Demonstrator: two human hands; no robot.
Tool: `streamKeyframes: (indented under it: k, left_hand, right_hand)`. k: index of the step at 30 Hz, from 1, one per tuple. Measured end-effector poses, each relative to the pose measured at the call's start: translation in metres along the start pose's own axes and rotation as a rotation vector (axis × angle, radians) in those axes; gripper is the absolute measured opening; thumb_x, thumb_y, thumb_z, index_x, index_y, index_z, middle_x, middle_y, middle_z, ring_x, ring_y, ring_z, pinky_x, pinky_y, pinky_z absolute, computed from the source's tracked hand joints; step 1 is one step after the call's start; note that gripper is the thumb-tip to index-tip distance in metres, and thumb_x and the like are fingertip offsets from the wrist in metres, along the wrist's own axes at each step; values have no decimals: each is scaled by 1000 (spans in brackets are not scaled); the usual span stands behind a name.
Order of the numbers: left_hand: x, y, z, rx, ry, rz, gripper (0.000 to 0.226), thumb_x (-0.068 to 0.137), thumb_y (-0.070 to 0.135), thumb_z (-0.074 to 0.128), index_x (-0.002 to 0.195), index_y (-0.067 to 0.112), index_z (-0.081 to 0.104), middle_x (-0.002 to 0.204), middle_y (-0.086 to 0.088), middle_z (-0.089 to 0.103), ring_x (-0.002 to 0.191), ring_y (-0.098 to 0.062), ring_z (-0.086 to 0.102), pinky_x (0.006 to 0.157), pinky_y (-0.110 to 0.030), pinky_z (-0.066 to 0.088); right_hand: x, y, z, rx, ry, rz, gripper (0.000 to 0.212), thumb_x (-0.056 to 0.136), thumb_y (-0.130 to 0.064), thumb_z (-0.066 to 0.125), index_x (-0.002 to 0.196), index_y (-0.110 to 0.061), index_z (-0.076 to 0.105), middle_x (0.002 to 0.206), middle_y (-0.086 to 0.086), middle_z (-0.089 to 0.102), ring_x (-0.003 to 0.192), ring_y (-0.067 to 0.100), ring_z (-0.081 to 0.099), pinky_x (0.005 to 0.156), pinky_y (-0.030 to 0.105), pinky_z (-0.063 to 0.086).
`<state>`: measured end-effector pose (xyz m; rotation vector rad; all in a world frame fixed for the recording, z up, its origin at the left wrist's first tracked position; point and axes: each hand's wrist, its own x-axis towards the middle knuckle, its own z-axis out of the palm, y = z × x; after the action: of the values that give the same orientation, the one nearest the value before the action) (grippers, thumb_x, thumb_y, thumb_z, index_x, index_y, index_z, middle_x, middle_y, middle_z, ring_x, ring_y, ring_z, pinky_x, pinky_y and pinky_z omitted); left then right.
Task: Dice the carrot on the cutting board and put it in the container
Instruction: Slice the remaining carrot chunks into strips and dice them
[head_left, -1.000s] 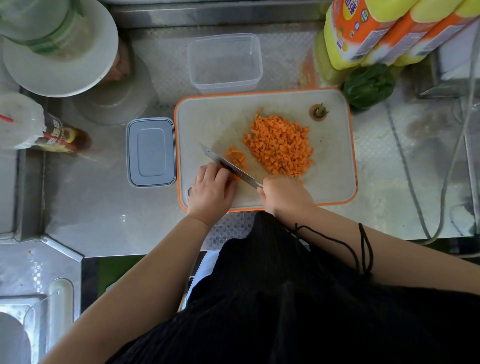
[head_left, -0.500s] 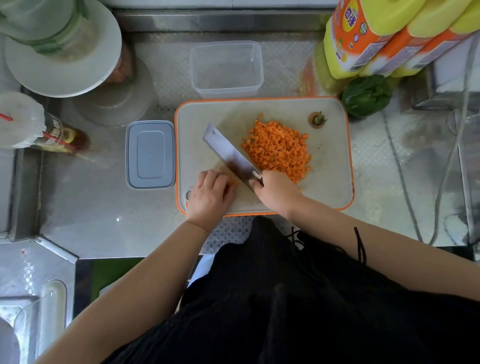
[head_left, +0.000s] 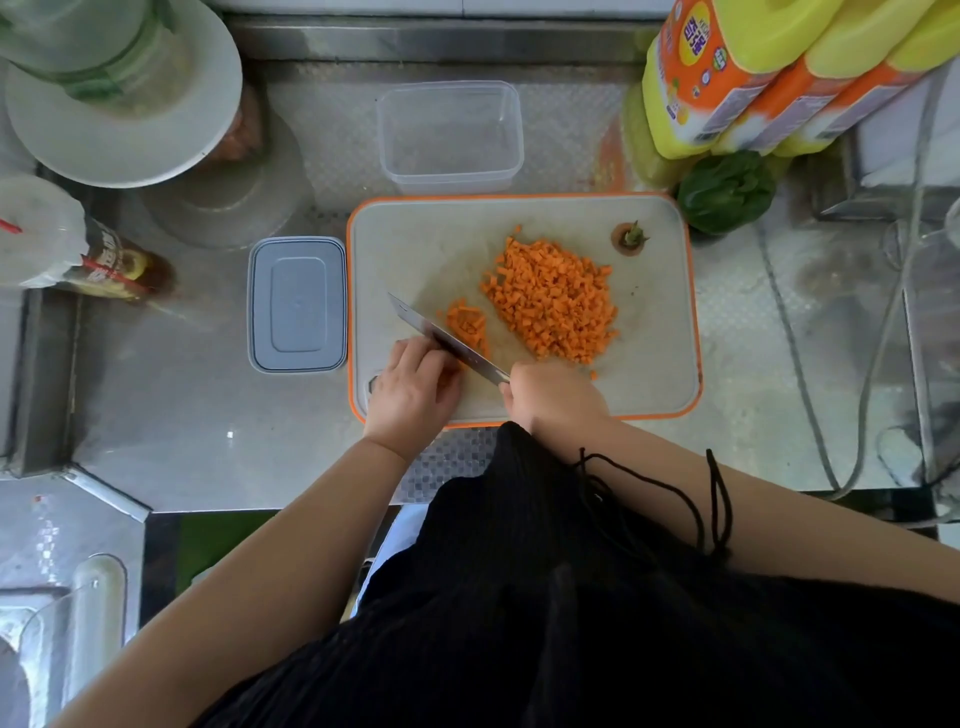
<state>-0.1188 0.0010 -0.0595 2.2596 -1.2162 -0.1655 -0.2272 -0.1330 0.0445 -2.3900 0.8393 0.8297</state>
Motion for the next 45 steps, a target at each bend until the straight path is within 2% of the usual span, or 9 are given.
streamKeyframes:
  k: [5,8,14,20,28,35,39,42,45]
  left_hand:
    - [1,0,1,-35,62,74,22,89,24,61,83,4,68,93,-10,62,92,-22,50,59,-34,47]
    - [0,0,2,-21,91,89,12,88,17,68,82,6,68,93,-7,63,91,-23,53,58,-36,50]
    - [-3,-1,-1,32,71,86,14,90,23,67,83,11,69,93,-6,61,91,-27,54,56,-39,51]
    - [-10,-1,-7,37,72,122,10,89,17,66,88,8,67,96,-10,63,92,-32,55,70,-43,52]
    - [-8,-4,-5,-27,43,72,8,88,14,71,85,7,68,93,-6,63,90,-28,56,69,-42,52]
    - [-10,-5,-3,-20,37,87,10,89,16,68,89,6,69,98,-8,64,93,-26,55,72,-41,52]
    - [-13,-3,-4,13,68,109,12,91,18,64,87,8,69,97,-7,64,91,-27,53,71,-38,49]
    - [-13,-2,-8,22,44,108,15,92,23,61,90,10,68,99,-9,61,91,-31,55,66,-40,51]
    - [-14,-3,-18,-32,52,65,16,93,24,58,97,10,65,103,-13,54,92,-34,57,67,-36,49]
  right_hand:
    - [11,-6,9,27,-22,21,10,96,-12,46,93,-9,56,66,0,42,73,26,53,63,33,39]
    - [15,-3,11,113,40,20,21,99,-24,44,99,-7,56,70,2,48,76,28,57,61,33,39]
    - [16,17,4,330,102,78,31,98,-36,47,82,-9,51,77,7,54,77,29,55,62,30,34]
    - [-2,9,6,125,14,6,34,101,-35,39,77,-12,39,65,1,41,72,28,51,60,33,35]
    - [0,-5,4,4,-18,0,8,96,-13,46,87,-12,47,67,1,45,63,23,49,57,32,37]
    - [12,-9,22,61,49,15,13,97,-16,47,97,-8,57,65,-1,40,74,27,55,62,32,38]
    - [17,4,15,232,58,32,29,100,-33,44,81,-10,47,65,0,43,66,23,48,55,29,33]
    - [19,15,12,308,67,34,42,98,-33,45,63,-13,38,59,2,41,54,19,40,46,31,24]
    - [14,17,14,299,75,28,42,98,-32,45,62,-13,36,58,2,41,58,22,42,49,31,25]
